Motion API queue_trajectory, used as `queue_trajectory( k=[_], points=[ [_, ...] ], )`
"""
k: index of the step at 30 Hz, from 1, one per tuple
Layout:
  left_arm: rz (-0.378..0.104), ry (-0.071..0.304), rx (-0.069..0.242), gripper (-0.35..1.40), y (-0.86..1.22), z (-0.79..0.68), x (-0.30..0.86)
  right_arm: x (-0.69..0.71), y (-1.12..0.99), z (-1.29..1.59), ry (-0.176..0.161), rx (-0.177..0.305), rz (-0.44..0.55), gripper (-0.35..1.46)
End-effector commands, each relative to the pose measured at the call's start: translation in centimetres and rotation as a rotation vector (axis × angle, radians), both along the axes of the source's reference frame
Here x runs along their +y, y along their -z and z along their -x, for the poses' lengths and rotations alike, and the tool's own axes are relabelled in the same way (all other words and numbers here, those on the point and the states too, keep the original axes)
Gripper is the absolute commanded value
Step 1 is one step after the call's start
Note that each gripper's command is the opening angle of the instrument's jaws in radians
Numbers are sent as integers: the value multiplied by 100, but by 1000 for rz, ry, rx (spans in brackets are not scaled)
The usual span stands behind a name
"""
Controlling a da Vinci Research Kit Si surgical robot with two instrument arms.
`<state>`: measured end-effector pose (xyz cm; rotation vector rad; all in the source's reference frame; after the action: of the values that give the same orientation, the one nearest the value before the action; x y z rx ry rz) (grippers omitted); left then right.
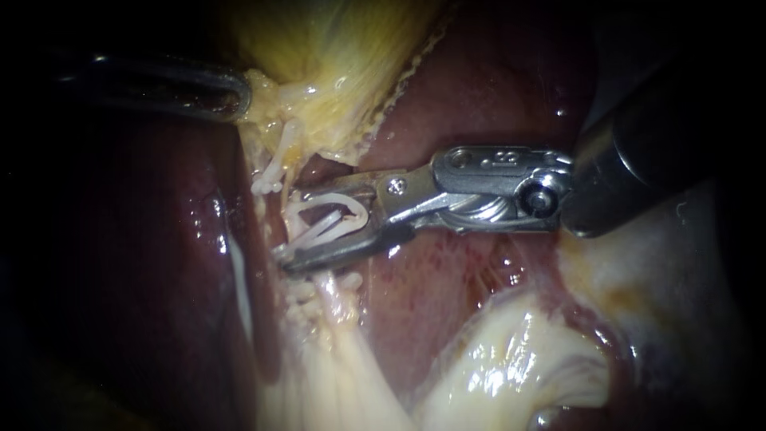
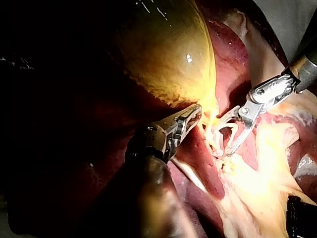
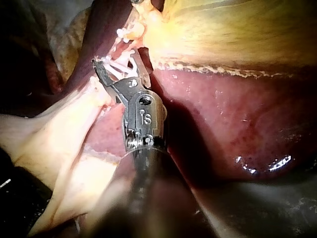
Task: Clipping third clip right tube
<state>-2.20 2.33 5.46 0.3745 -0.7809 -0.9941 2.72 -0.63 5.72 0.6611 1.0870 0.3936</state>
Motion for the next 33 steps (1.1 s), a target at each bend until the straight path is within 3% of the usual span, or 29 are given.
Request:
queue_trajectory(
  k=[1, 14, 19, 27, 30, 33],
  points=[
    [0, 0, 0, -35, 0, 0, 0, 0, 2, 1, 1, 1, -1, 49],
    [0, -1, 0, -35, -5, -6, 2, 7, 39, 44, 14, 14, -20, 49],
    [0, -1, -1, -35, -5, -7, 2, 14, 28, 59, 8, 8, -17, 49],
    [1, 1, 2, -35, -5, -8, 2, 28, -3, 55, -19, -14, -39, 49],
    [0, 0, 0, -35, -5, -7, 2, 30, -12, 47, -45, -7, -66, 49],
    [0, 0, 0, -35, -5, -6, 2, 27, -20, 34, -78, 33, -112, 49]
  ],
)
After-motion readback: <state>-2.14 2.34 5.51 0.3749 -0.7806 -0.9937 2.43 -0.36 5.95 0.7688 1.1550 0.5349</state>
